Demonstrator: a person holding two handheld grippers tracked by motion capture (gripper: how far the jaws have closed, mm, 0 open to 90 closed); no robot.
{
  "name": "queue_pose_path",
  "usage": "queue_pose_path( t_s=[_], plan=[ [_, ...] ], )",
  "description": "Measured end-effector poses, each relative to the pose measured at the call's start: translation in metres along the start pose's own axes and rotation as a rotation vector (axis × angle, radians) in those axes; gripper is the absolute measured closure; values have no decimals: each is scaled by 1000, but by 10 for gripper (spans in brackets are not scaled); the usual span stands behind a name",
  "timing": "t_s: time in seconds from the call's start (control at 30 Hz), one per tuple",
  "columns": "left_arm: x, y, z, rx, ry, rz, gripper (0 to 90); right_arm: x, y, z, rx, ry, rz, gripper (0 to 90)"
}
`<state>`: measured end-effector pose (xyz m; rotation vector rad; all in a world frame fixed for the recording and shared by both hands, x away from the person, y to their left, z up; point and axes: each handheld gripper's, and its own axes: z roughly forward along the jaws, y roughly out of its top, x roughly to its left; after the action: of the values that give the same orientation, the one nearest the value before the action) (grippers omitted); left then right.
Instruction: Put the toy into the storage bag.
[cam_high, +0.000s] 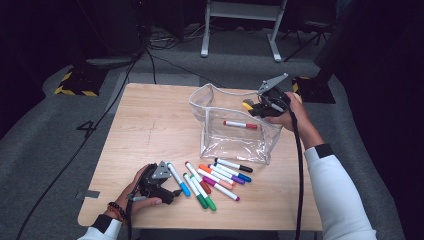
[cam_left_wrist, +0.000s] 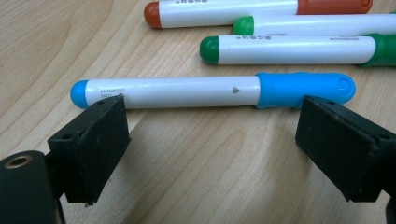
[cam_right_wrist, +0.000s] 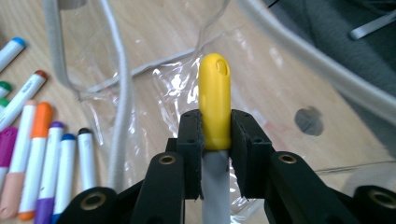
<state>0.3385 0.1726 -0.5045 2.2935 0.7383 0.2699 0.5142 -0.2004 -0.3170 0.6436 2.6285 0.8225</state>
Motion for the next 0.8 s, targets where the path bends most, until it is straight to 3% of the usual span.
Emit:
queue_pose_path(
  t_s=[0.13,0.33,0.4,0.47,0.7,0.8],
  plan=[
    [0,0,0,0,0,0,101,5,2,3,29,55,-10,745],
    [0,0,0,0,0,0,101,20,8,4,61,127,-64,744],
    [0,0,0,0,0,0,101,23,9,4,63,124,-57,743],
    [0,0,0,0,0,0,101,24,9,4,60,150,-65,741],
    [0,0,0,0,0,0,101,22,7,2,43,126,-55,671],
    [0,0,0,0,-1,1,101,22,6,1,30,89,-42,607]
  ],
)
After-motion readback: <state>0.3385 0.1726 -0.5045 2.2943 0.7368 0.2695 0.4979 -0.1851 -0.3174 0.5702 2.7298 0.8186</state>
